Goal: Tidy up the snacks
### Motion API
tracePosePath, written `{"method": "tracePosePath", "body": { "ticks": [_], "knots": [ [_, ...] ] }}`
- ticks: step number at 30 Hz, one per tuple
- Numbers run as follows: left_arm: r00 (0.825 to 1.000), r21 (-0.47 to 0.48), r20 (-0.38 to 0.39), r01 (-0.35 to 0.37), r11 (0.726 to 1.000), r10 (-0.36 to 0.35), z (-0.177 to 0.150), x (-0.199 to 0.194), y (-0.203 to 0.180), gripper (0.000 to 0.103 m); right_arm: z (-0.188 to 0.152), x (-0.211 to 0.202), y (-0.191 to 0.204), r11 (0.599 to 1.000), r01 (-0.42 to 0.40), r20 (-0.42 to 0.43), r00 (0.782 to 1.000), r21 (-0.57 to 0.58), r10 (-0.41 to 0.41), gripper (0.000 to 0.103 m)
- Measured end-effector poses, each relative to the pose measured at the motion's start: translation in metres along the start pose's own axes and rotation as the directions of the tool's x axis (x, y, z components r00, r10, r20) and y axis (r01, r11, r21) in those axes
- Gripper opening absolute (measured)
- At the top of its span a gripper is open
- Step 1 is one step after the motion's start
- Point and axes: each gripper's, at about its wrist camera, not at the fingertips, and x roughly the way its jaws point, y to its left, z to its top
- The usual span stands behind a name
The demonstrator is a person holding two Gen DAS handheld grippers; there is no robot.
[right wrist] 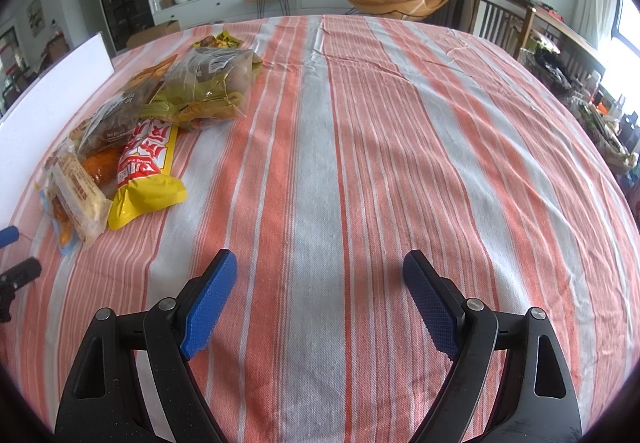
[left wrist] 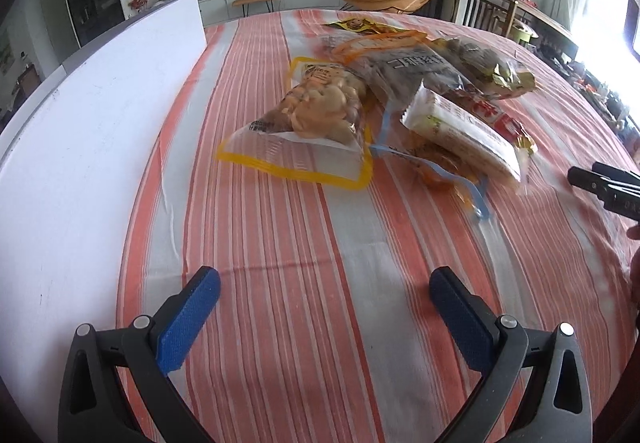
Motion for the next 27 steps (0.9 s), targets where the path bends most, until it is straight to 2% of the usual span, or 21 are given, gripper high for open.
{"method": "tracePosePath", "body": {
  "ticks": [20,22,24,26,27],
  "knots": [
    [1.0,0.007,0.008,0.012,1.0,-0.012,-0.004,-0.003,-0.001,0.103,-0.001,-0.002,0.002,1.0,-0.001,-0.001,1.0,-0.009,0.001,0.09],
    [1.0,0.007,0.008,0.012,1.0,-0.012,-0.004,-0.003,-0.001,0.103,0.002,-0.006,0.011,0.995,-0.086,-0.021,0.996,-0.052,0.085,0.088],
    [1.0,0.007,0.008,0.012,1.0,-0.012,-0.004,-0.003,-0.001,0.103,0.012,-0.022,0.028,0.977,-0.187,0.023,0.981,-0.102,0.191,0.088],
    [1.0,0.007,0.008,0.013,1.0,-0.013,-0.004,-0.003,-0.001,0.103,0.028,-0.035,0.052,0.935,-0.304,0.044,0.947,-0.18,0.317,0.088],
    [1.0,0.007,0.008,0.013,1.0,-0.013,-0.004,-0.003,-0.001,0.103,0.039,-0.037,0.07,0.895,-0.378,0.01,0.92,-0.237,0.391,0.088]
  ]
}}
